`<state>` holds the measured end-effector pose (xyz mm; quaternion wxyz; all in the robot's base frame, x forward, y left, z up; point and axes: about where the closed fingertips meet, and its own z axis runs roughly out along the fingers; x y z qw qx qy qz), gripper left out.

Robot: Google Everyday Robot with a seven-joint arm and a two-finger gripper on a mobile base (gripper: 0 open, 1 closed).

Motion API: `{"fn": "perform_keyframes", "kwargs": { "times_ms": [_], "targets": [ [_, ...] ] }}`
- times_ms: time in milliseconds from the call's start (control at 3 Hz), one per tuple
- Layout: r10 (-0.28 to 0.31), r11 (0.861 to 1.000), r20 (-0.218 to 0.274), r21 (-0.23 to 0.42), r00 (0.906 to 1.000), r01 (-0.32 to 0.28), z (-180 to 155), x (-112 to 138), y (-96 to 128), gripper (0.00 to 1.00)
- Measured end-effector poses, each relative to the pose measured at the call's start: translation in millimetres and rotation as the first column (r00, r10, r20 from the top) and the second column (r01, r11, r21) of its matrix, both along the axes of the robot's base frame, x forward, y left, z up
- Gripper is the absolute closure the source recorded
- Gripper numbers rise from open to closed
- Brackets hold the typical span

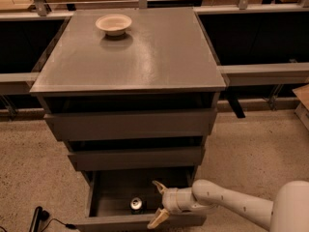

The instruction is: Pick pepsi can from bottom drawer and place on counter

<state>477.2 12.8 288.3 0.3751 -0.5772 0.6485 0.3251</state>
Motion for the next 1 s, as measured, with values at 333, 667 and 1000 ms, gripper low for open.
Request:
{"fn": "perform_keyframes", "kwargs": {
  "times_ms": [333, 667, 1000],
  "targets": [
    [0.011, 1.0, 0.007, -0.009, 0.9999, -0.011, 2, 2, 4, 0.0],
    [0.045, 0.998, 0.021, -0.046, 0.9988, -0.044, 2, 17, 10, 0.0],
    [0.098, 0.992, 0.027, -0.079, 0.9949, -0.095, -6, 34, 20, 0.18]
  ]
}}
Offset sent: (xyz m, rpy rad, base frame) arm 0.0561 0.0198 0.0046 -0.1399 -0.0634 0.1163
